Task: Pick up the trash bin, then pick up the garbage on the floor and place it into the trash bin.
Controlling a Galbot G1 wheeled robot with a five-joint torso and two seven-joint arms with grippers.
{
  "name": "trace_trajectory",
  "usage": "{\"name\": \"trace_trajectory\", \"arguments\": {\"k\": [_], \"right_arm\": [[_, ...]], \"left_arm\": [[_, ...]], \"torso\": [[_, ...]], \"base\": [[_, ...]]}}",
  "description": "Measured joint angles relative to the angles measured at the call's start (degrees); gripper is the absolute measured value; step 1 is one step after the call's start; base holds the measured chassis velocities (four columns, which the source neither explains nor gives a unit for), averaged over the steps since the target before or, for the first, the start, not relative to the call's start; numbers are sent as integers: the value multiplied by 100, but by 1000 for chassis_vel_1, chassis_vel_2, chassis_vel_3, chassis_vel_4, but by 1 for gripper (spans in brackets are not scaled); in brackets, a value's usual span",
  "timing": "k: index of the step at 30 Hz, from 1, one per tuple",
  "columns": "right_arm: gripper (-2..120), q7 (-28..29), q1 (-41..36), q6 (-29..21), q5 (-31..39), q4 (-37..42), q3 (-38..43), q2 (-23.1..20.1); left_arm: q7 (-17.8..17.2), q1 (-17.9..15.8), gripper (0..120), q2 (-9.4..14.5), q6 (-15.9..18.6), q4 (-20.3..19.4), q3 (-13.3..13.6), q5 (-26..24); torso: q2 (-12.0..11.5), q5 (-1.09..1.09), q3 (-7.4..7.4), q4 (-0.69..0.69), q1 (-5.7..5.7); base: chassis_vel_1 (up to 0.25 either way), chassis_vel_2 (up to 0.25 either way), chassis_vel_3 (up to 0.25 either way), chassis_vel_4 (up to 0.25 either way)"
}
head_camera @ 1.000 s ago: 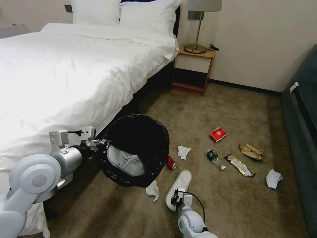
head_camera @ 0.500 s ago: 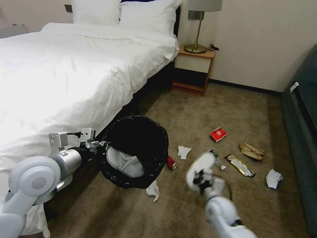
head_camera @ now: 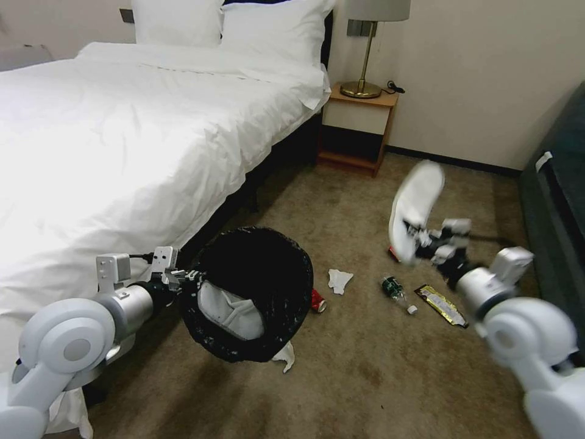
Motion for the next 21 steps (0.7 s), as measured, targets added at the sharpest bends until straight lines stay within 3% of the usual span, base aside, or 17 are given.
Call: {"name": "trace_trajectory", "arguments": {"k": [2, 5, 8, 21], "right_arm": [[0, -101, 94, 20, 8, 12, 0, -54], [0, -860, 777, 121, 90, 29, -332, -343], [0, -1044, 1195, 143, 196, 105, -815, -549], [0, -1060, 1321, 103, 23, 689, -2144, -597]], "left_arm": [[2, -15, 1, 3, 0, 2, 7, -4], [-9, -99, 1, 78, 0, 5, 54, -76], [-24, -60, 1, 168, 0, -24, 62, -133], [-152, -64, 1, 234, 1, -36, 85, -445]], "torso": [[0, 0, 0, 0, 0], [0, 0, 0, 1, 0], [0, -1, 1, 1, 0], [1, -2, 0, 0, -1]], "base": [[0, 0, 0, 0], [0, 0, 0, 0], [0, 0, 0, 0], [0, 0, 0, 0]]}}
